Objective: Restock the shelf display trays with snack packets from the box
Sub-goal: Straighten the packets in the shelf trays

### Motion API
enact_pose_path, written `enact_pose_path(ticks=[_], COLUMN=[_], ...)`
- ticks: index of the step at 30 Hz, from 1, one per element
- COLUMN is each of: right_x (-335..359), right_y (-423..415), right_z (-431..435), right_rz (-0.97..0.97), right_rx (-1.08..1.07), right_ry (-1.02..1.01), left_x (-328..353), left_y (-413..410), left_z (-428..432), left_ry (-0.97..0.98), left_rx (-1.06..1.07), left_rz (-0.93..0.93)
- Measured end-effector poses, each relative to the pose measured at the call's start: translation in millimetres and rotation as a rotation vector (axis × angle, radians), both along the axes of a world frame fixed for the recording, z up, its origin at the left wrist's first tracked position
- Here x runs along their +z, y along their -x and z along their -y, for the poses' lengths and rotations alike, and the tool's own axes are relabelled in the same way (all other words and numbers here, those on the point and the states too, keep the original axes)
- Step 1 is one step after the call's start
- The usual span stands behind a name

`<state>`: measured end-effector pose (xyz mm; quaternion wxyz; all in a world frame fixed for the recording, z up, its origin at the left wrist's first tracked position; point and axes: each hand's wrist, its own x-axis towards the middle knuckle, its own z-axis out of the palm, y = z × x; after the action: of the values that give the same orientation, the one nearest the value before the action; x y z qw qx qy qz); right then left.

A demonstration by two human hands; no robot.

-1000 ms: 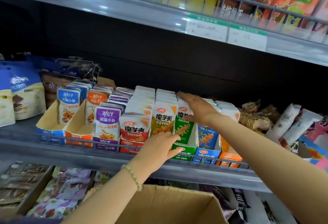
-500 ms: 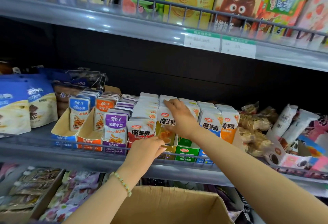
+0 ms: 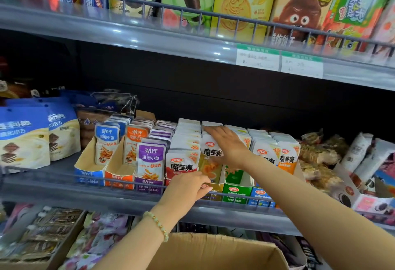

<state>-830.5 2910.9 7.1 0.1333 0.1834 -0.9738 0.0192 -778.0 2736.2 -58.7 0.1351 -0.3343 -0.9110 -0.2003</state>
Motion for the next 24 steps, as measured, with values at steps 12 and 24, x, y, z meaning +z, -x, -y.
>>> enact_pose_path(ticks=[12,24], right_x=[-5,-10], right_y=[-12,-77], right_z=[-1,32], right_rz=[-0.066,0.028], right_rx=[0.006,0.009], right_ry=[0.1,0.702], left_x=[32,34], left_y=[-29,-25], left_z=[41,59], left_ry=[-0.221,-0.601], left_rx=[0.015,0.162], left_rz=[-0.06,0.361])
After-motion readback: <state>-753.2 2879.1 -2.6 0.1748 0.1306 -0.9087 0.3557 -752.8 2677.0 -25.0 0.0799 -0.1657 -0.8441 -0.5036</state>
